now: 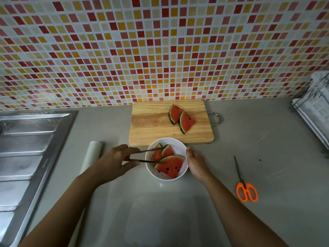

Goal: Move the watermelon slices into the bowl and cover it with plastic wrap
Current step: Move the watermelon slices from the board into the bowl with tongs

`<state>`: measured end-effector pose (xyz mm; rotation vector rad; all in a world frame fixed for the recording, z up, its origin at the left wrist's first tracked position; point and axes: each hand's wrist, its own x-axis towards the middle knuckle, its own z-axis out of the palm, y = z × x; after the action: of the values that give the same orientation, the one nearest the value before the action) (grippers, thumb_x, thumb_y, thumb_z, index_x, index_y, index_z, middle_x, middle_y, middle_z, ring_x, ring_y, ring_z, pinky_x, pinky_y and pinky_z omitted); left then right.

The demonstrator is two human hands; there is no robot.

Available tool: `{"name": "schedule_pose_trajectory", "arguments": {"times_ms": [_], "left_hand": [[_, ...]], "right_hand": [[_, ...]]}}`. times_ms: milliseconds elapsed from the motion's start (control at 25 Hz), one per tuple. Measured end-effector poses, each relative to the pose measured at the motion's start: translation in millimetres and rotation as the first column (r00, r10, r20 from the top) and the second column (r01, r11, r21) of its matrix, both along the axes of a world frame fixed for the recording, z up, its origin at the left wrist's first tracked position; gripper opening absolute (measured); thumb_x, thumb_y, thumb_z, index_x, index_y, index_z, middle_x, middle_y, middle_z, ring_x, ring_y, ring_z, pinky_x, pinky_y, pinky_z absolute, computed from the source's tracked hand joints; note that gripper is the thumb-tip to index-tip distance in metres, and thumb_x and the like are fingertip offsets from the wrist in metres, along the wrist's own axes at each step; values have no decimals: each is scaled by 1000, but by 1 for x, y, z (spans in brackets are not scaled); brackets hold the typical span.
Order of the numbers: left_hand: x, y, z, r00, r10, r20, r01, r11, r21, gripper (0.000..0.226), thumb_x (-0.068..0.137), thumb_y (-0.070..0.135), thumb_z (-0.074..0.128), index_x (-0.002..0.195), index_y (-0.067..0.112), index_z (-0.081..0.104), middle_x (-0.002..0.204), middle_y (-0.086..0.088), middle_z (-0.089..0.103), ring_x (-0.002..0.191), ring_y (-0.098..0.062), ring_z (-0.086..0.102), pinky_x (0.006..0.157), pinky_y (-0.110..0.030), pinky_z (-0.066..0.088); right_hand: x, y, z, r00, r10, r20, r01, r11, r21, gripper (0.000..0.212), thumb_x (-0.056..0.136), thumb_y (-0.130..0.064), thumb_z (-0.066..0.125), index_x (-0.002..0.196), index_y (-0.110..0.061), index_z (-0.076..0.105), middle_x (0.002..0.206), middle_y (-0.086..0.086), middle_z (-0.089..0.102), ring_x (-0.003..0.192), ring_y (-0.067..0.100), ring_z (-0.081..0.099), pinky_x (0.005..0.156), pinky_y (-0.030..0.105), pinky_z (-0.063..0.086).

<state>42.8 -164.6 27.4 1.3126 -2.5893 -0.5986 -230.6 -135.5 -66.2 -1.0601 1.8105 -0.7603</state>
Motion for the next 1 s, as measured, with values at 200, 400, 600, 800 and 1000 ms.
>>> {"name": "schedule_pose_trajectory", "arguments": {"times_ms": [200, 400, 600, 800, 1000], "left_hand": [[-46, -52, 8, 911, 398, -106, -352, 886, 301, 31, 86, 46, 59, 105, 23, 65, 93, 5, 65, 83, -10, 58, 66, -21, 43], [-96, -116, -4, 911, 411, -21, -332, 763, 555, 33, 82, 41, 67, 91, 9, 70, 75, 0, 64, 60, -12, 47, 52, -22, 37], [-105, -133, -34, 858, 508, -72, -328, 651, 685, 31, 81, 29, 71, 92, -1, 70, 71, -8, 60, 50, -13, 34, 43, -23, 30], [-114, -135, -48, 815, 565, -131, -283, 585, 760, 20, 81, 24, 72, 73, 5, 68, 67, -10, 49, 48, -14, 27, 41, -21, 21], [-111, -128, -37, 774, 616, -144, -317, 575, 754, 12, 82, 17, 70, 82, 5, 70, 66, -9, 54, 48, -14, 30, 44, -22, 24]], "right_hand": [[1, 0, -1, 1000, -7, -24, 7, 1000, -14, 46, 99, -38, 29, 71, -16, 58, 78, 5, 61, 78, 19, 56, 67, 27, 36], [1, 3, -4, 997, -21, -68, 16, 997, -74, 50, 100, -34, 32, 53, -21, 44, 58, 0, 54, 61, 16, 52, 61, 29, 33], [-6, 4, -5, 997, -5, -81, -1, 997, -71, 51, 100, -34, 33, 55, -15, 46, 56, 1, 52, 54, 11, 49, 58, 28, 33], [-7, 5, -4, 998, 9, -68, -14, 997, -72, 49, 100, -33, 33, 61, -9, 51, 62, 8, 55, 61, 18, 52, 62, 30, 36], [-8, 7, -4, 999, -7, -43, 3, 996, -87, 51, 100, -34, 33, 64, -6, 56, 63, 6, 58, 63, 17, 54, 62, 29, 36]]}}
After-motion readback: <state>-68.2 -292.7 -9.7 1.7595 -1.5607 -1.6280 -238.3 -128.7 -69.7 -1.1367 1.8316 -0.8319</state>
